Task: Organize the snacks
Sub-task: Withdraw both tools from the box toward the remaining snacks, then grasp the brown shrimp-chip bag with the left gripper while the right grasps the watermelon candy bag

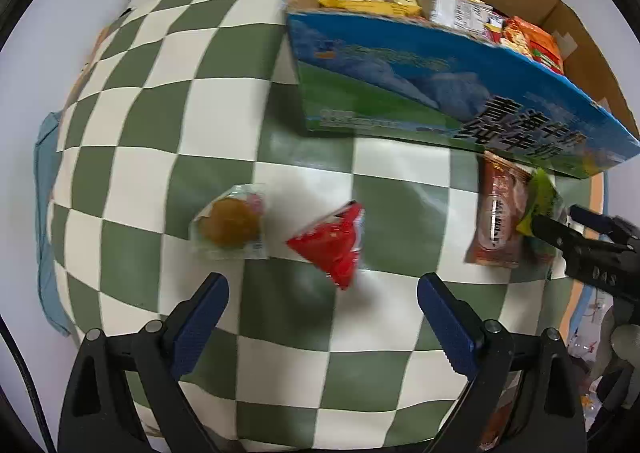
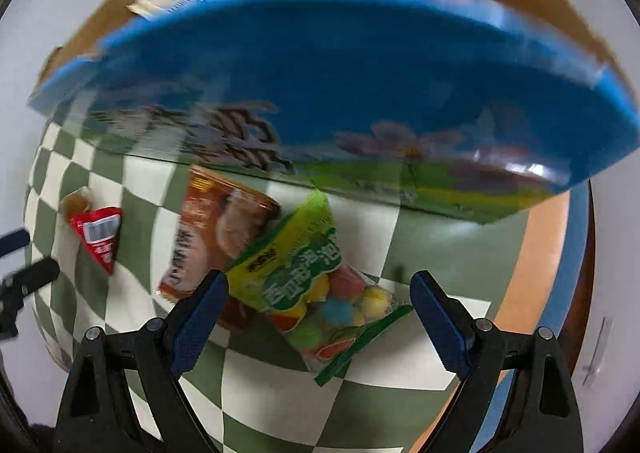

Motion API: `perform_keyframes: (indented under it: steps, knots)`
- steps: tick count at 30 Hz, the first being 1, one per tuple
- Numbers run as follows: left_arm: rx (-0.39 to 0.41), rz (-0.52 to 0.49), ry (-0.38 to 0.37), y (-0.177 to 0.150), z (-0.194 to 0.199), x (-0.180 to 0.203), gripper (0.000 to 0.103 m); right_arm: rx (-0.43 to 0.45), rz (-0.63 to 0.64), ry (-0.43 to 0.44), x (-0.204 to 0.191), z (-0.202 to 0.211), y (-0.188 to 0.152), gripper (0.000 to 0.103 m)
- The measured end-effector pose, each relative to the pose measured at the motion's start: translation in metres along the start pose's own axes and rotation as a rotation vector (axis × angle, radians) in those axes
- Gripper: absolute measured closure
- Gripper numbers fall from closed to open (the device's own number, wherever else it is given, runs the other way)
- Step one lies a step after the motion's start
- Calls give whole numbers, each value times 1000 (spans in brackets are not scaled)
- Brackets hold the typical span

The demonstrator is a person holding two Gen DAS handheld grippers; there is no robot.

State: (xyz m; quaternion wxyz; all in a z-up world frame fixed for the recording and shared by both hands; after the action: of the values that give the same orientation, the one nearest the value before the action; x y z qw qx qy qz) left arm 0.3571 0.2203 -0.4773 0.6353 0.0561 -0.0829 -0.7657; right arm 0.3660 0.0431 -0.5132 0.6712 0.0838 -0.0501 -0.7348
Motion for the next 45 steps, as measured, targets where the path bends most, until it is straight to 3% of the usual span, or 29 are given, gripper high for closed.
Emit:
perform_keyframes:
  steps: [1,4,6,8,11,14,16,19,27,28,31,33,36,43,45]
  knots:
    - [2,-6,0,0,0,4,6,-18,-53,29,6,-2,0,20]
    - [11,-29,-19,5,1,19,6,-90,-241,80,25,-5,-5,20]
    - [12,-52,-33,9,0,32,6,-155,-349,205,32,-4,-12,20]
    - [15,-75,-35,14,0,42,6,-145,-352,251,32,5,-15,19]
    - [14,-103,-44,22,-2,59,6,-68,-200,138,22,16,-16,11]
    - [4,-133,-50,31,-8,74,6,-101,-119,74,14,-1,-15,11]
    - [-2,-153,-50,37,-10,85,6,-137,-123,53,15,-19,-18,15]
    - [-10,-181,-53,45,-12,100,6,-139,-161,51,28,-29,-29,41]
    - [-41,-252,-67,74,-41,157,7,-107,-297,-9,77,-21,-58,42]
    - [-47,-265,-62,76,-47,164,9,-109,-307,-6,79,-23,-60,42]
    - [-68,-300,-48,79,-60,177,41,-96,-330,-4,80,-27,-62,42]
    - [-48,-308,-43,76,-59,179,49,-87,-342,-10,86,-24,-68,42]
    - [-43,-297,-57,59,-55,172,49,-70,-337,-20,83,-23,-72,43]
    - [-147,-180,-157,-1,-68,134,49,-113,-248,-11,40,-14,-104,43]
    - [-165,-154,-184,-6,-76,131,49,-123,-232,-1,32,-15,-111,43]
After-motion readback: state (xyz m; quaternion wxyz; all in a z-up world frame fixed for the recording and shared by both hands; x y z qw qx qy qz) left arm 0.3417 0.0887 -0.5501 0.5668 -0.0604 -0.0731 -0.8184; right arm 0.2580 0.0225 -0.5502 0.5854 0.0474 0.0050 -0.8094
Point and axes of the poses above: each gripper's, at about its wrist camera, not at the fingertips, and z roughly against the way its jaws point, x to its right, y to its top, the point moved 2 cm from there along -z, roughly the way its jaws point, and after that the axes turned 13 degrees about -z, right-handed, at the moved point
